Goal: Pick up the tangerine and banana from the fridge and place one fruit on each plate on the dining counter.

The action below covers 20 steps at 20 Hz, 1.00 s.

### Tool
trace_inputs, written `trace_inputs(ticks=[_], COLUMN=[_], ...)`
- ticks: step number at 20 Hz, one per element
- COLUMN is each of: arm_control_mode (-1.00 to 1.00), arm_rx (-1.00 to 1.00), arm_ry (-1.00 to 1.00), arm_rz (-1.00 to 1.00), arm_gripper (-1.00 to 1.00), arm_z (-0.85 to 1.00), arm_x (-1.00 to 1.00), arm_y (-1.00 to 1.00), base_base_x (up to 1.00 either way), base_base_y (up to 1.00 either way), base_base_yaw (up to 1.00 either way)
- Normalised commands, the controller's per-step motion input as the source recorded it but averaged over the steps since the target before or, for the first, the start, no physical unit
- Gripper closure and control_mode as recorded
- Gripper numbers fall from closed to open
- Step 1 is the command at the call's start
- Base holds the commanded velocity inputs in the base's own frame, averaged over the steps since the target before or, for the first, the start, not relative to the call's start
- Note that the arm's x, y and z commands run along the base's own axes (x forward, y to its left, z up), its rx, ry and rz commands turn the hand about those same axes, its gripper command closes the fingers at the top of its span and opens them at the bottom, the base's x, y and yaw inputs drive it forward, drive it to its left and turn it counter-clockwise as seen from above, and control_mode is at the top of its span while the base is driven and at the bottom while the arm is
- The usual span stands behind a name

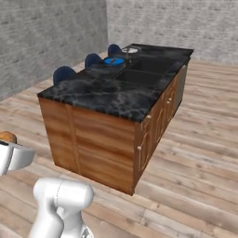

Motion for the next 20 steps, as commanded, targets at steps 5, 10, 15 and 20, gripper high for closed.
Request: trace_inputs(ticks=[5,10,15,20], arm_control_mode=[1.00,1.00,1.00,1.00], arm_rx=[0.00,0.00,0.00,0.00], arm_ry=[0.00,0.00,0.00,0.00], arm_rz=[0.00,0.00,0.00,0.00], arm_gripper=[1.00,1.00,1.00,1.00], arm_z=[0.00,0.00,0.00,0.00], arm_x=[0.00,0.00,0.00,0.00], arm_y=[0.00,0.00,0.00,0.00], base_base_x=[0.22,0.32,0.52,0.62], base_base_y=[1.00,1.00,1.00,1.00], base_base_yaw=[0.16,0.13,0.08,0.02])
